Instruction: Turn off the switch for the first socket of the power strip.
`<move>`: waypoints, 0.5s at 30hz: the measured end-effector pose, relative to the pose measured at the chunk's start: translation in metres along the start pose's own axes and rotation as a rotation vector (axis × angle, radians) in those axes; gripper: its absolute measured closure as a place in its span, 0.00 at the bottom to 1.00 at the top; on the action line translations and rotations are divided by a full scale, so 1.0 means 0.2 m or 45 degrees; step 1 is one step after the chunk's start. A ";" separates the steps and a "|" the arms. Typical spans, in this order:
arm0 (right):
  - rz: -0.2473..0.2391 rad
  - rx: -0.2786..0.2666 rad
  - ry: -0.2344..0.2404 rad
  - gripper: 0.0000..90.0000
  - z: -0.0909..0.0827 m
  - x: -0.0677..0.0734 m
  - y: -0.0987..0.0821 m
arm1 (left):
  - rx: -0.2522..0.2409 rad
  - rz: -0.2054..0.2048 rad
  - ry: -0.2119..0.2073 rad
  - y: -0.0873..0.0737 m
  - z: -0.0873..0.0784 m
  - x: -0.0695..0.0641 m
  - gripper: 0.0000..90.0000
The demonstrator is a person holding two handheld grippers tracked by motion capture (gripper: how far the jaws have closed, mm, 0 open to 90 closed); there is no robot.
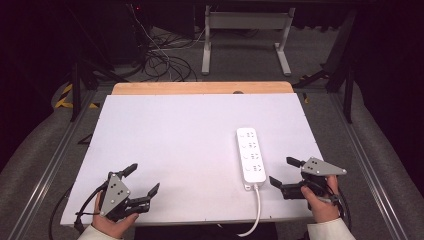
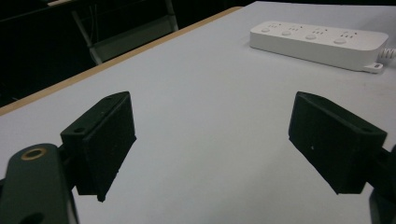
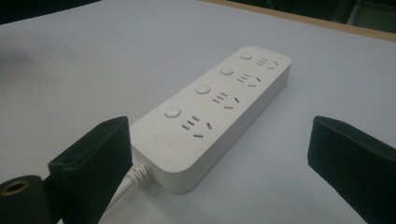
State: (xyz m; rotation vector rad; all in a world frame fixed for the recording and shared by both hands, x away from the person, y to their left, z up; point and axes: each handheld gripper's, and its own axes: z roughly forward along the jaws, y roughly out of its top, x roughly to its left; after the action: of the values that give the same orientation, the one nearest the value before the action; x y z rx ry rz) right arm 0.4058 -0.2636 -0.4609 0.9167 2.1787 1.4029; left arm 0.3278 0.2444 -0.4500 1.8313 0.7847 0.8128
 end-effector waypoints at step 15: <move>-0.004 0.121 -0.048 0.08 0.00 0.02 -0.14 | 0.010 -0.011 -0.002 -0.04 0.00 0.01 0.16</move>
State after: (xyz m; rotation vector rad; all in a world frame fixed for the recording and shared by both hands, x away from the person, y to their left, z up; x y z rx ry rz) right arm 0.3950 -0.2681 -0.4859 0.9651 2.2342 1.2799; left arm 0.3286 0.2487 -0.4565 1.8340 0.7954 0.8042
